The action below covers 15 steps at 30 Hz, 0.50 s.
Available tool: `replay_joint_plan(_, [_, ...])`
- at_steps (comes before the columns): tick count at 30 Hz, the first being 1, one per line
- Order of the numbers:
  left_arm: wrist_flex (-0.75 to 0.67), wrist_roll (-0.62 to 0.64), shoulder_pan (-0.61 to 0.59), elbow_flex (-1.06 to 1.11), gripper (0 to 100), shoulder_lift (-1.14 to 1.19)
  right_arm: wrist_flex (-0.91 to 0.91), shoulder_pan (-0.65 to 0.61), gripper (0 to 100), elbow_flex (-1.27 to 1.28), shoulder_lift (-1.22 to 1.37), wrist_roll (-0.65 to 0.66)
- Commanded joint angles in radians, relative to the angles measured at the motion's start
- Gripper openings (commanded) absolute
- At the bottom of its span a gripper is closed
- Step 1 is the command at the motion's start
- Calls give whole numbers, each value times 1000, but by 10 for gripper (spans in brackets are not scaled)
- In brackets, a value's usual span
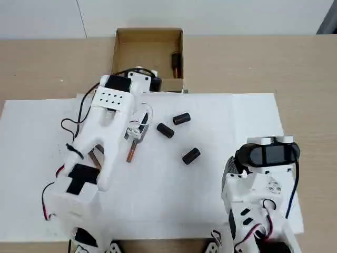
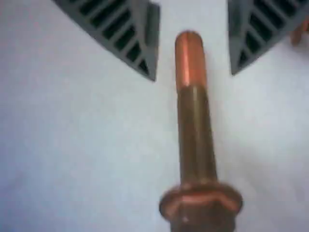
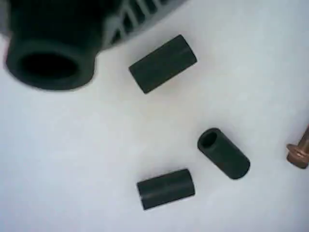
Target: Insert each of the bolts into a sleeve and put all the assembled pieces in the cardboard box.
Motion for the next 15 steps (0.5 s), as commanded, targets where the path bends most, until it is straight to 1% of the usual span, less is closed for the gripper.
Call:
replay_joint_plan(1, [-49,-23,-12,-41,98,18,-24,7,3,-5,2,-5])
replay_joint_plan(4, [-78,-41,-20,-41,98,48,-24,7,3,-5,2,-5])
replay_joint_plan(15, [-172,-46,-26,-41,98,129,-24,7,3,-5,2,-5])
